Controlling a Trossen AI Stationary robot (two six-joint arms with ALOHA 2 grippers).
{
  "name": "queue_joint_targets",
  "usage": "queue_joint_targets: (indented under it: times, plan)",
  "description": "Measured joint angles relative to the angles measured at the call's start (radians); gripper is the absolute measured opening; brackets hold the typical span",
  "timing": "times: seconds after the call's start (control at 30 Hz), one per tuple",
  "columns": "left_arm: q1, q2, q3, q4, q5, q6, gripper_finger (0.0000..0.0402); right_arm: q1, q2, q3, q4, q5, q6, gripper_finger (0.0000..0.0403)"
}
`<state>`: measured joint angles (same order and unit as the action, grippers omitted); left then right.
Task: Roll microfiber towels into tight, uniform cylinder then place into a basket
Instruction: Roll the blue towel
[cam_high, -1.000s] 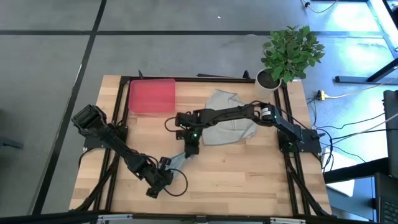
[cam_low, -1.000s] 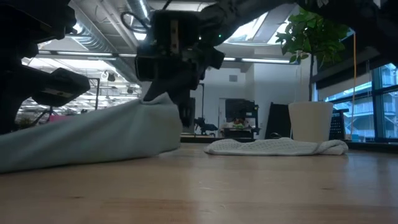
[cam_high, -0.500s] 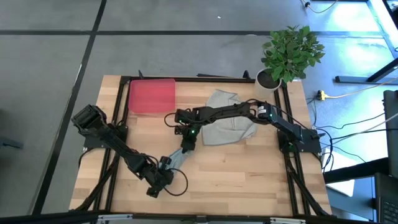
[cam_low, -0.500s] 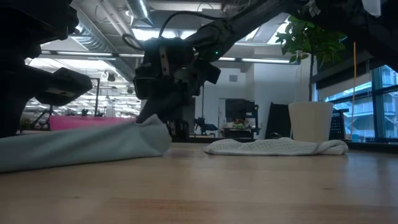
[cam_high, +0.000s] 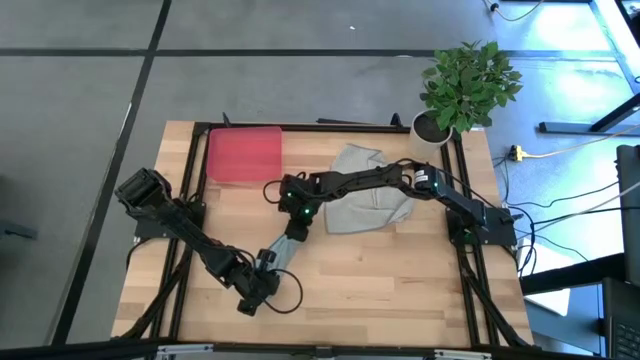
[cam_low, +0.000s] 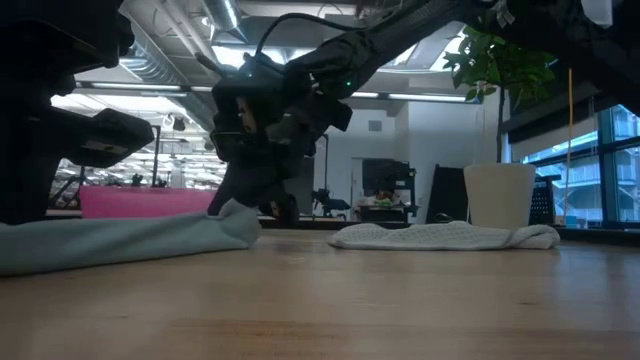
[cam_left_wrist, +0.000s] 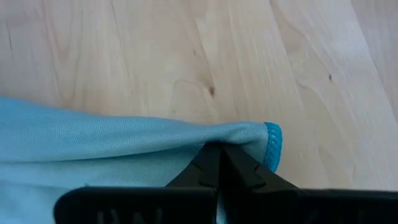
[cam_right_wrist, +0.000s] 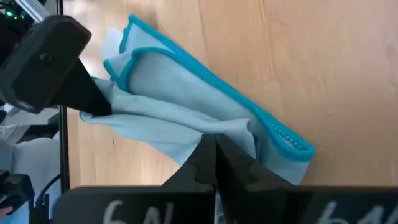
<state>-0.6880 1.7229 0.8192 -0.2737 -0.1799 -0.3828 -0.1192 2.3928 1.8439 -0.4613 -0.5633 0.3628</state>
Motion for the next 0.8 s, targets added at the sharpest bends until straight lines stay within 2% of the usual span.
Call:
queue_joint_targets:
  times: [0.27, 0.57, 0.7, 0.8]
  plan:
    - [-0.003, 0.0, 0.0, 0.001, 0.001, -0.029, 0.0, 0.035, 0.0, 0.0, -0.188, -0.052, -0.059, 0.0003]
    - [-0.014, 0.0, 0.001, 0.017, 0.106, -0.03, 0.0, 0.114, -0.001, 0.038, -0.233, -0.252, -0.105, 0.0003]
    - [-0.028, 0.0, 0.001, 0.019, 0.111, -0.026, 0.0, 0.123, -0.005, 0.111, -0.219, -0.23, -0.129, 0.0003]
    - [-0.036, 0.0, 0.001, 0.019, 0.1, -0.026, 0.0, 0.114, -0.006, 0.147, -0.164, -0.134, -0.108, 0.0003]
